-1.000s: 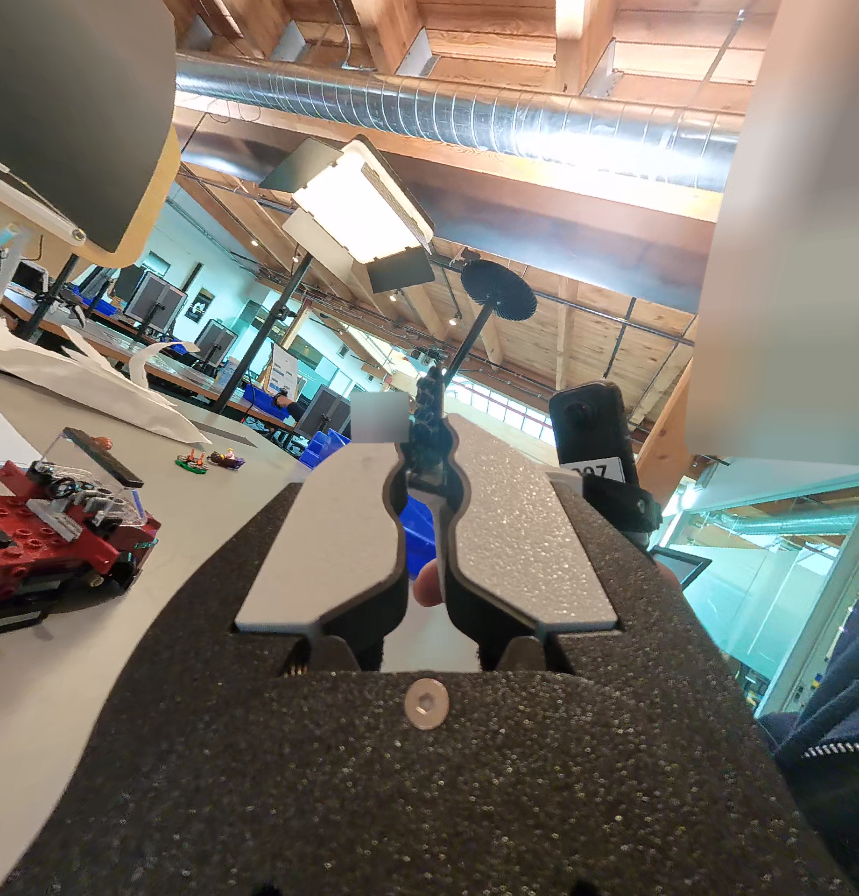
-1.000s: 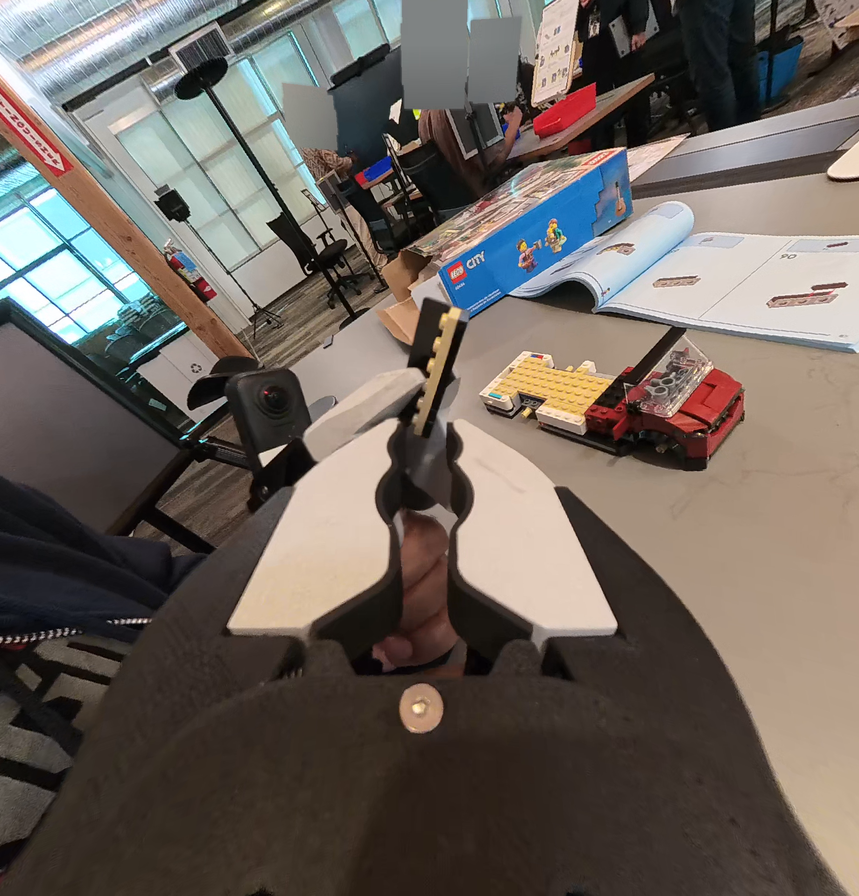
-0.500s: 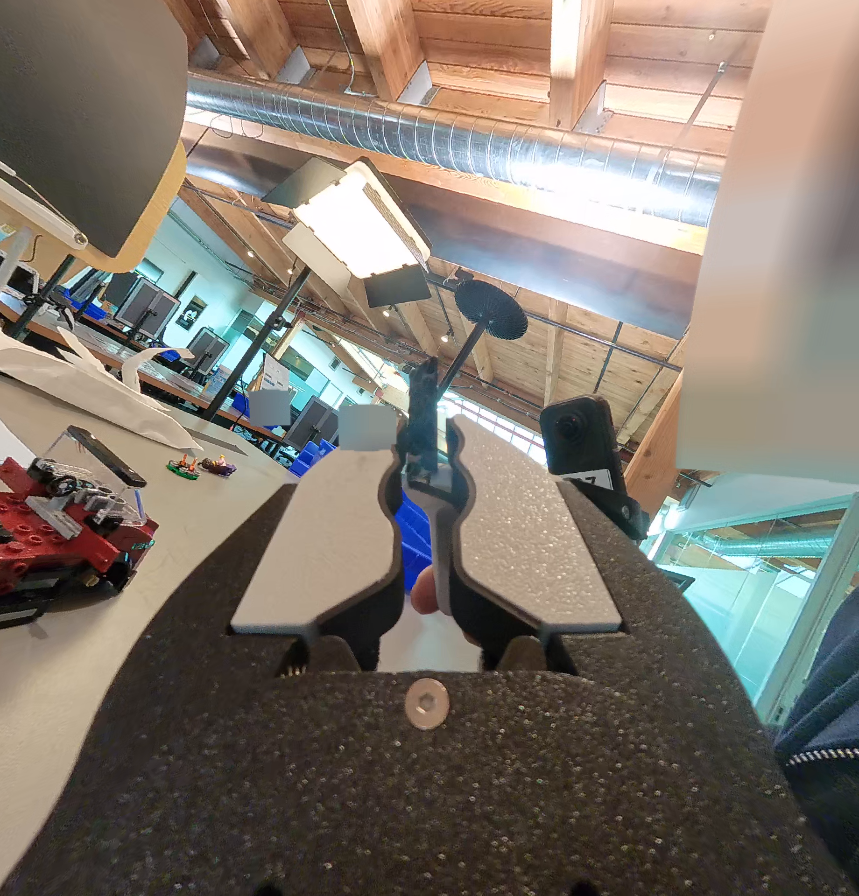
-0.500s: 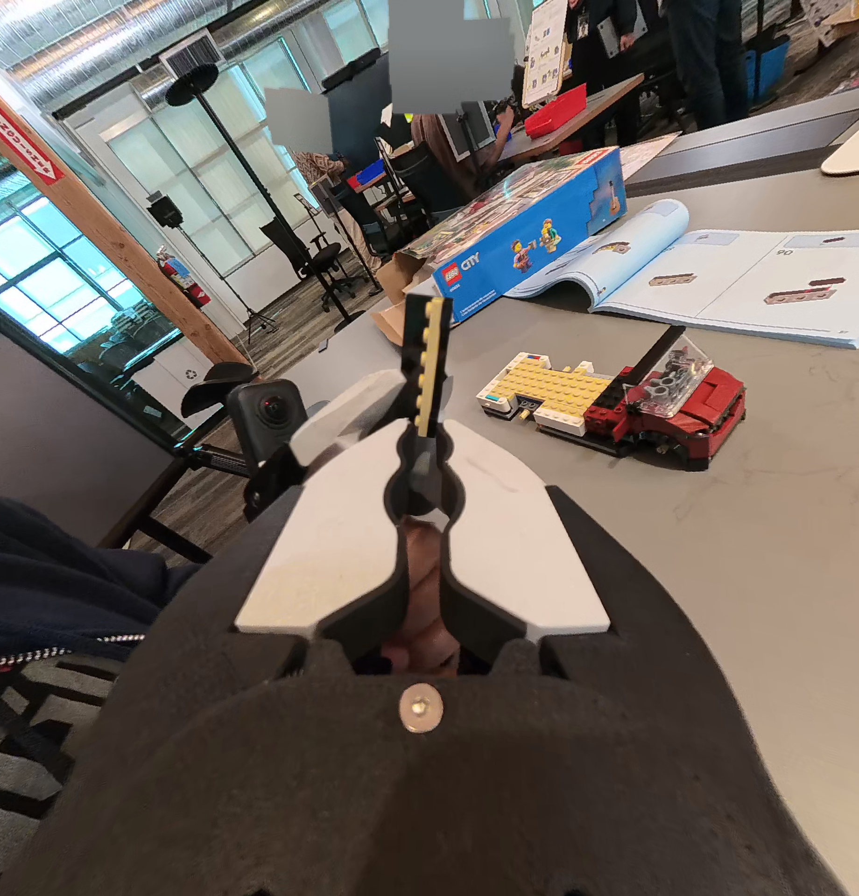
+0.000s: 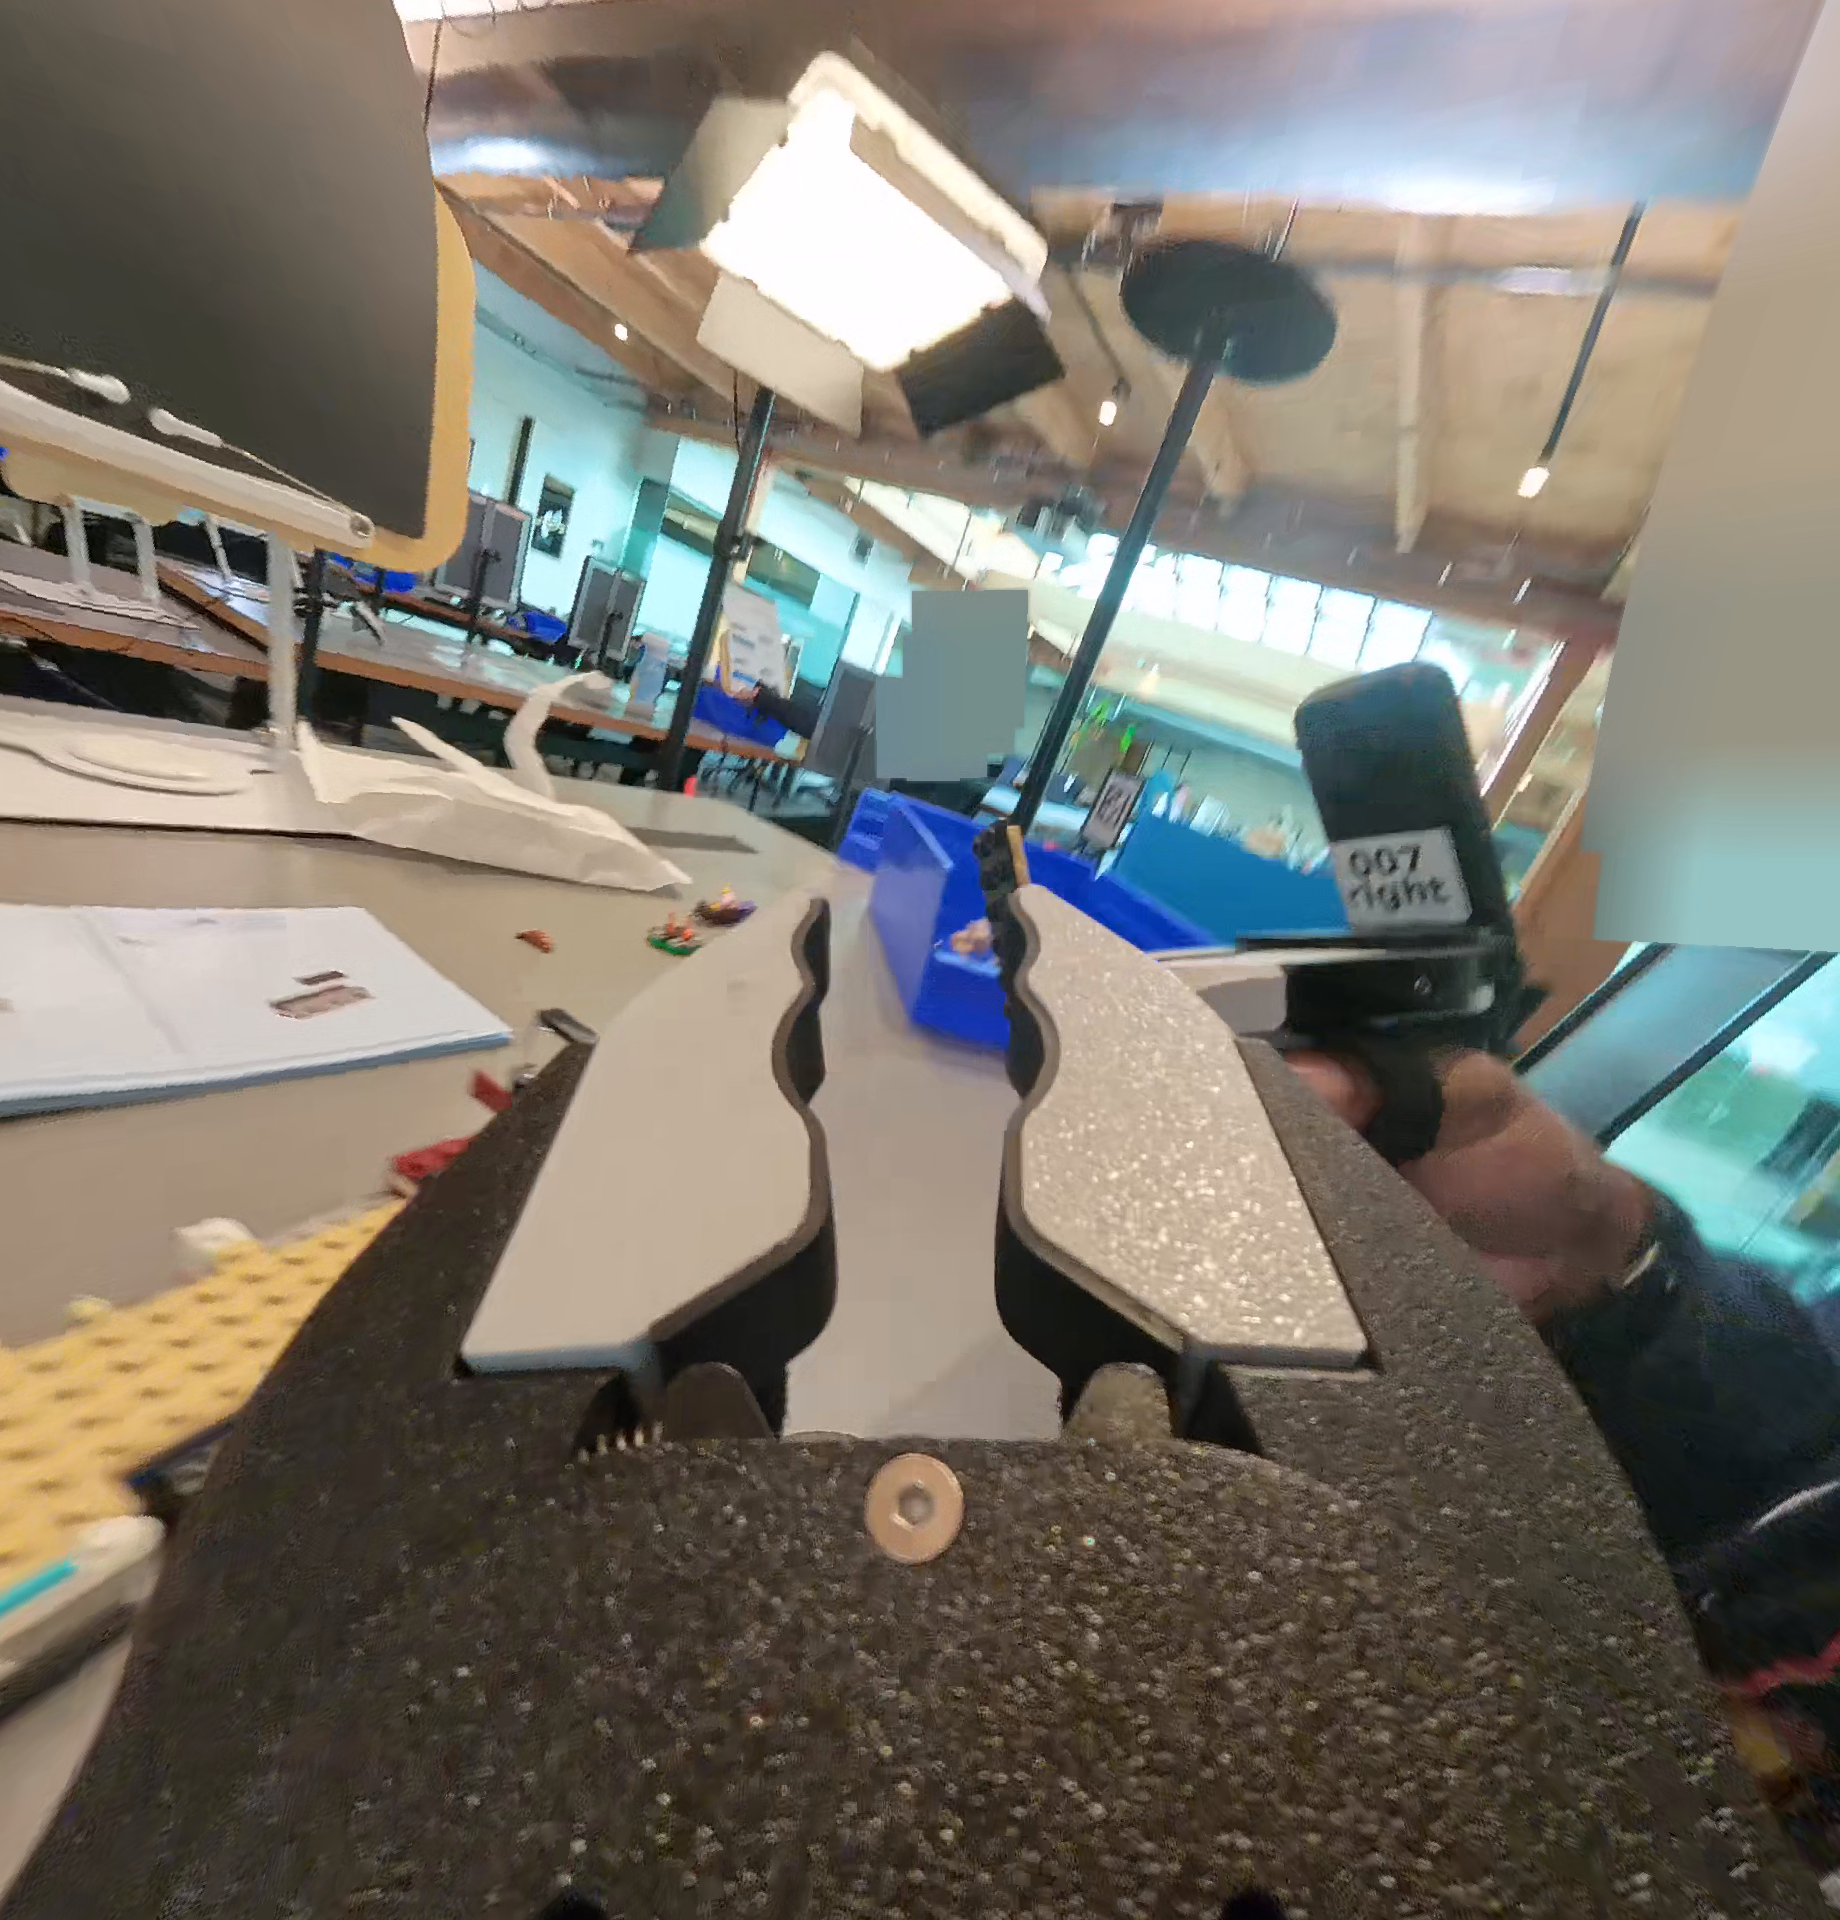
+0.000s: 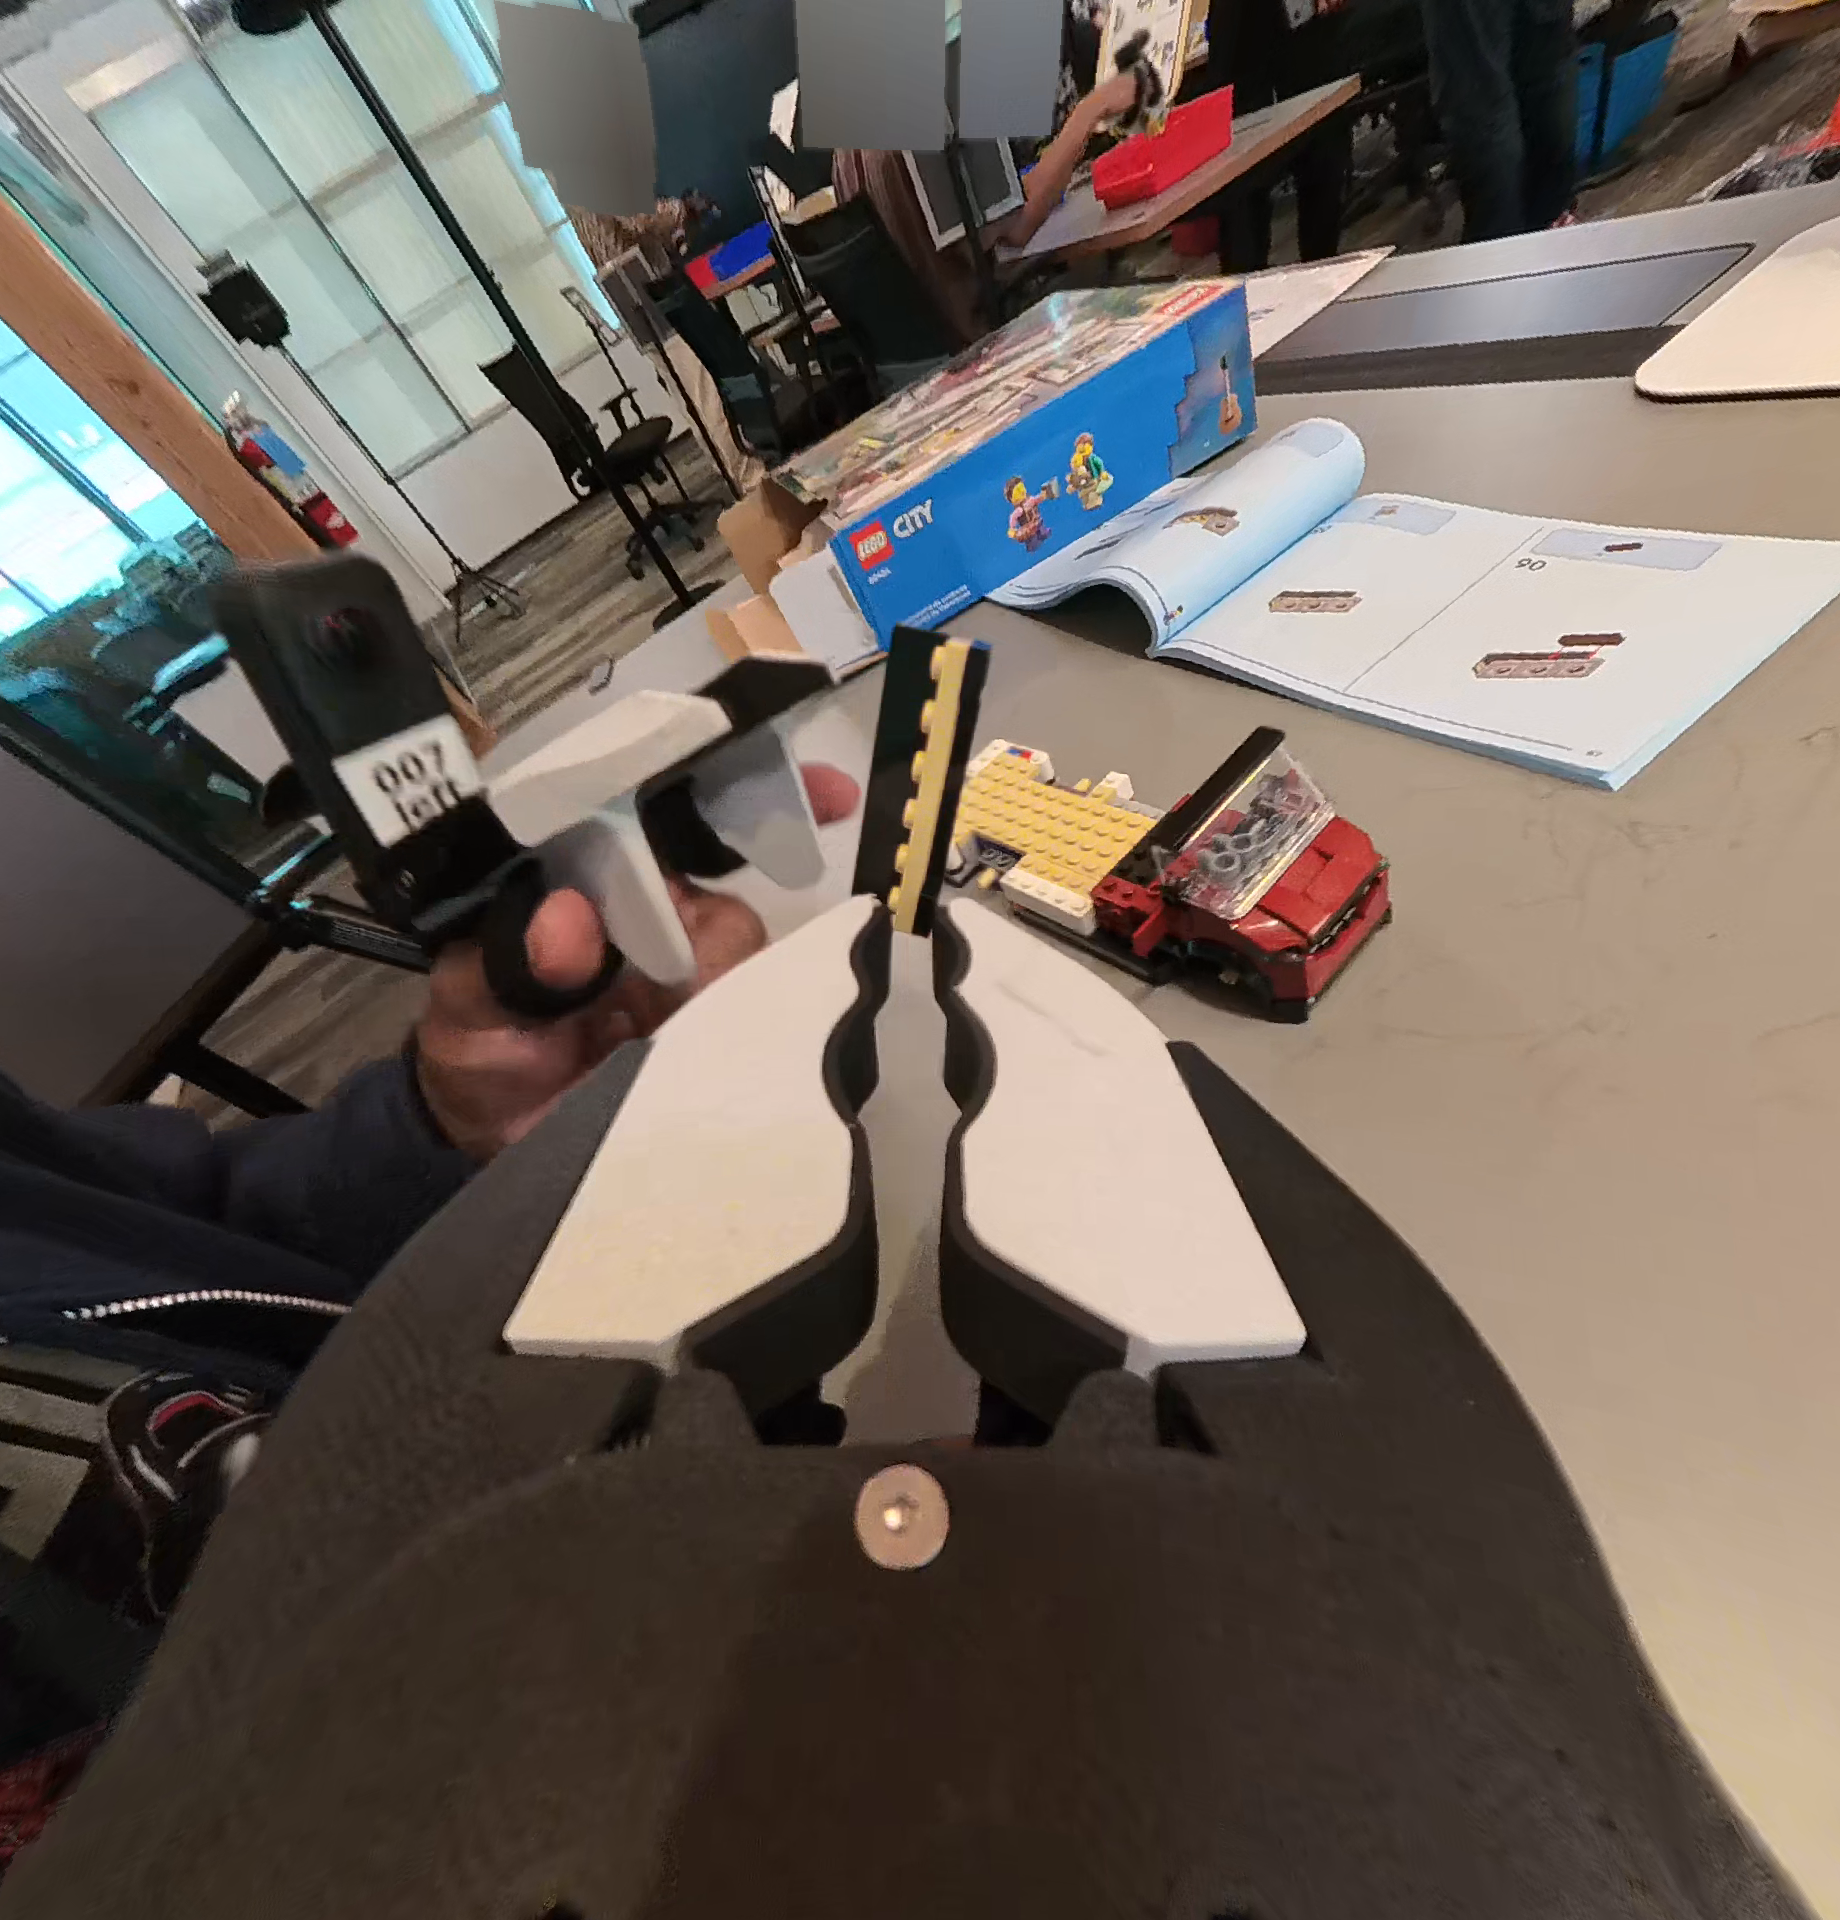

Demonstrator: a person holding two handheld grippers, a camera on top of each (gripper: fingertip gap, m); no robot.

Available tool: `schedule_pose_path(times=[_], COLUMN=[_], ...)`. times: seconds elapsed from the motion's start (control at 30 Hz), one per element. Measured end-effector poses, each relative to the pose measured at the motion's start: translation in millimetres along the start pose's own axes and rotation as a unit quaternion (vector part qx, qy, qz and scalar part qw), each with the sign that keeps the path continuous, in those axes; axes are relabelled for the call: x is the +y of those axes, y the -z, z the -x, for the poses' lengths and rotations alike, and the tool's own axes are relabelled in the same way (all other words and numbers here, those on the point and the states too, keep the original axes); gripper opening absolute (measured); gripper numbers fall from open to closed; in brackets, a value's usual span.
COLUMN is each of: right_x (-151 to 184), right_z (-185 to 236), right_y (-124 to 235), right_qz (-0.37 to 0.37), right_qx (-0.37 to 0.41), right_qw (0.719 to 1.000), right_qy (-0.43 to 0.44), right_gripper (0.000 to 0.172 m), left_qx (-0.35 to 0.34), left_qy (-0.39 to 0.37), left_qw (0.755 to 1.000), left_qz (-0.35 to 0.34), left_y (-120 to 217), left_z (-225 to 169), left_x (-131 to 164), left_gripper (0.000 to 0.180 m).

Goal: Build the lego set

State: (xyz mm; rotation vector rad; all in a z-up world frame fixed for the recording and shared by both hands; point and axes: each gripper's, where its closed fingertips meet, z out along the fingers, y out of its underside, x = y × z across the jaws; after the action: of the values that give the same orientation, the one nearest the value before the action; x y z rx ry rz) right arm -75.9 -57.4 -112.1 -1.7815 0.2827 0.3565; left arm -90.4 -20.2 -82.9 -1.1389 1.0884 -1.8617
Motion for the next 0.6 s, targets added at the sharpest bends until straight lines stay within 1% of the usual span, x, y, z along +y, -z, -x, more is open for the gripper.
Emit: schedule_pose_path(times=[0.1, 0.2, 0.33, 0.4, 0.47, 0.53, 0.6], right_x=[-8, -16, -35, -43, -51, -57, -61], right_z=[-15, -35, -61, -76, -89, -101, -112], right_y=[-9, -25, -49, -62, -76, -89, -99], right_qz=[0.018, 0.049, 0.077, 0.087, 0.089, 0.086, 0.081], right_qx=[0.006, 0.019, 0.027, 0.03, 0.028, 0.026, 0.026], right_qw=[0.999, 0.995, 0.986, 0.983, 0.982, 0.982, 0.983], right_qy=[0.034, 0.082, 0.143, 0.158, 0.164, 0.165, 0.16], right_gripper=[0.007, 0.007, 0.007, 0.007, 0.007, 0.007, 0.007], left_qx=[-0.001, 0.018, 0.033, 0.028, 0.011, 0.006, -0.019], left_qy=[-0.057, -0.085, -0.114, -0.121, -0.104, -0.095, -0.091], left_qw=[0.997, 0.991, 0.979, 0.976, 0.976, 0.978, 0.978], left_qz=[0.054, 0.101, 0.165, 0.181, 0.191, 0.185, 0.187], left_y=[0, -4, -11, -13, -12, -8, -3], left_z=[22, 45, 86, 107, 124, 130, 143], left_x=[-10, -17, -18, -18, -16, -16, -12], left_gripper=[0.031, 0.031, 0.031, 0.031, 0.031, 0.031, 0.031])
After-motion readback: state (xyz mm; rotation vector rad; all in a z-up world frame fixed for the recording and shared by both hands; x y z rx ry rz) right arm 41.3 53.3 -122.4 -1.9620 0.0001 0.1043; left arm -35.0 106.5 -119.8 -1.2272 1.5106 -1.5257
